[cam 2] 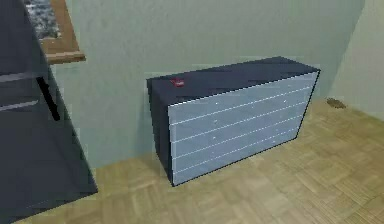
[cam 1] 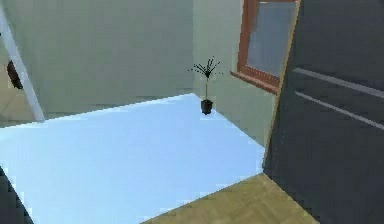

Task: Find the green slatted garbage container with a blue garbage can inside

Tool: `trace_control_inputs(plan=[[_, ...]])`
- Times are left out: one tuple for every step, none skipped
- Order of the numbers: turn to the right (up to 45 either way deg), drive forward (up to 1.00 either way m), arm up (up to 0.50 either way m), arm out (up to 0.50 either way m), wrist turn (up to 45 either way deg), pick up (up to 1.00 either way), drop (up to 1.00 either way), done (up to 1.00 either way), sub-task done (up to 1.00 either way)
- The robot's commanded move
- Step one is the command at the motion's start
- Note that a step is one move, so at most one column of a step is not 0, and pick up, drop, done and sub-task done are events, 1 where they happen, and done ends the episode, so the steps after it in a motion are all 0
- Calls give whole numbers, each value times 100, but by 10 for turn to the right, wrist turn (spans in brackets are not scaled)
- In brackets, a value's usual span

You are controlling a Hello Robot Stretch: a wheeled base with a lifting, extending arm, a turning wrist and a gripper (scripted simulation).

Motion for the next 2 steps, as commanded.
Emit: trace_control_inputs(plan=[[-240,0,0,0,0,0,0,0,0],[0,30,0,0,0,0,0,0,0]])
